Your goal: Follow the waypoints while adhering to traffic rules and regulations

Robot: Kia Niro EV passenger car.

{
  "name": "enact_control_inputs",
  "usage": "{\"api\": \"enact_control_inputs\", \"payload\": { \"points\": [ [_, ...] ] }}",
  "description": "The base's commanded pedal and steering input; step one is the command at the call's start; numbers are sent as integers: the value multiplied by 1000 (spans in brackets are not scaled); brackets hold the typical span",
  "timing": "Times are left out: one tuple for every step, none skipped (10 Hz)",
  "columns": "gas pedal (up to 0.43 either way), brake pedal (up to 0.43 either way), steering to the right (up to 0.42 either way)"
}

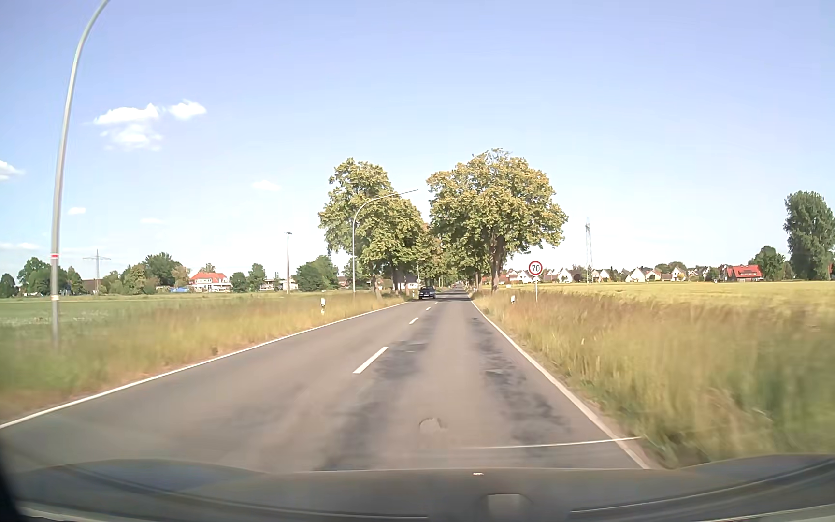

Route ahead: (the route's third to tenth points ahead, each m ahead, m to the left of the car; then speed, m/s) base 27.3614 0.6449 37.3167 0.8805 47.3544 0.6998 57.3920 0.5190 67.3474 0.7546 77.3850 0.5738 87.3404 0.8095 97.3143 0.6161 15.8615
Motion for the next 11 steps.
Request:
{"api": "enact_control_inputs", "payload": {
  "points": [
    [319,6,3],
    [319,6,3],
    [319,6,3],
    [319,6,3],
    [319,6,2],
    [319,6,0],
    [311,6,-2],
    [311,6,-3],
    [311,6,-2],
    [311,6,2],
    [311,6,2]
  ]
}}
